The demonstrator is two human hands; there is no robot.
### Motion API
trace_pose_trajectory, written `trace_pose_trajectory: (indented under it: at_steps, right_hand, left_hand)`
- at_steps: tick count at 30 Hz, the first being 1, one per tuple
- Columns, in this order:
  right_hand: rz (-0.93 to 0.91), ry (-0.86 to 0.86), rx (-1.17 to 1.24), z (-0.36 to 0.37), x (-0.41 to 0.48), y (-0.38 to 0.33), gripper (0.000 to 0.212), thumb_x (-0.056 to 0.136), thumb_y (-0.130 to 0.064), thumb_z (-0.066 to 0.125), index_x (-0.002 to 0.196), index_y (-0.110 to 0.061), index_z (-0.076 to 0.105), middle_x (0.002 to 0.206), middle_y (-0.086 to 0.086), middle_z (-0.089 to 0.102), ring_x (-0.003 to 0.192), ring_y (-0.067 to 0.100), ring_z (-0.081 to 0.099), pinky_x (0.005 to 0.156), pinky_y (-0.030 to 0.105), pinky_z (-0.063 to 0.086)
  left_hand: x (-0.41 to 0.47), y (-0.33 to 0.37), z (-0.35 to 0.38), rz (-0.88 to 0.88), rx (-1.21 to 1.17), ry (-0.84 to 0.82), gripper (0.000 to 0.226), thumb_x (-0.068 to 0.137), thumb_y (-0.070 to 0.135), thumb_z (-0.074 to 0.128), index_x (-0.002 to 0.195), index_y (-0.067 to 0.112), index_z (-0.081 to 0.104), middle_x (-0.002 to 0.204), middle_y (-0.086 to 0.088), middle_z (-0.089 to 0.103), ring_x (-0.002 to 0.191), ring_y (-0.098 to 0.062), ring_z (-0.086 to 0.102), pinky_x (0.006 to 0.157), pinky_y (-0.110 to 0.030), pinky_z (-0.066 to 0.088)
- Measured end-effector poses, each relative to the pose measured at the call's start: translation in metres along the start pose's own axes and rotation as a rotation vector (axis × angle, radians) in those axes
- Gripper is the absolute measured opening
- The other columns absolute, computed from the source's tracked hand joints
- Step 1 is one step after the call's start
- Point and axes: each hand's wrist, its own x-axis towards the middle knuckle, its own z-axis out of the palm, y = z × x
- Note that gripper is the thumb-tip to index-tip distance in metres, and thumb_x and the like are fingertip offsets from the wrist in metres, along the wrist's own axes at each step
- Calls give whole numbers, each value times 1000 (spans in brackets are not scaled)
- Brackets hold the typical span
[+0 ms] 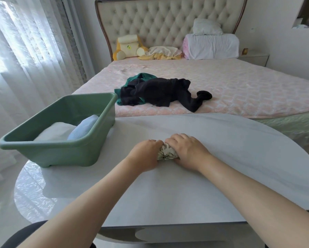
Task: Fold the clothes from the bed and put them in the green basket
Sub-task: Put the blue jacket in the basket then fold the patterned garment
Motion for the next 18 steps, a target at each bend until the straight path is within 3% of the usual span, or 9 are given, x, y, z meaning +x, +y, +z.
trace_pose_trajectory:
  at_steps: [2,5,10,15,18]
  right_hand:
    - [0,-42,19,-2,4,-3,59,88,-23,63,142,-28,40,134,-1,49,121,25,50,92,39,48]
    - [-15,-6,-93,-2,8,-7,62,88,-5,53,143,-30,39,130,-2,53,110,27,57,78,38,50]
    - [-39,169,-138,-22,29,-15,58,67,-1,71,119,-26,63,97,-4,67,74,25,65,47,27,37]
    - [-93,365,-155,-73,96,-39,55,65,-4,75,117,-16,65,94,-1,69,74,25,65,49,27,38]
    - [-115,394,-188,-93,145,-64,55,62,-5,79,115,-15,66,91,-1,69,68,24,63,47,25,35]
  left_hand:
    - [-1,-8,2,9,-19,5,41,83,13,55,124,17,54,109,-4,64,96,-28,62,66,-30,40]
    - [-3,-18,-2,25,-21,11,49,82,11,55,129,23,54,109,0,65,96,-26,63,69,-32,47]
    - [-6,-42,-36,56,17,123,48,82,9,52,126,27,55,105,6,63,89,-22,62,63,-31,45]
    - [-6,-90,-95,22,31,312,50,81,9,53,128,29,55,114,9,62,101,-20,59,70,-32,47]
    - [-10,-130,-121,-53,33,359,59,82,8,57,136,31,51,121,10,60,106,-19,59,72,-30,47]
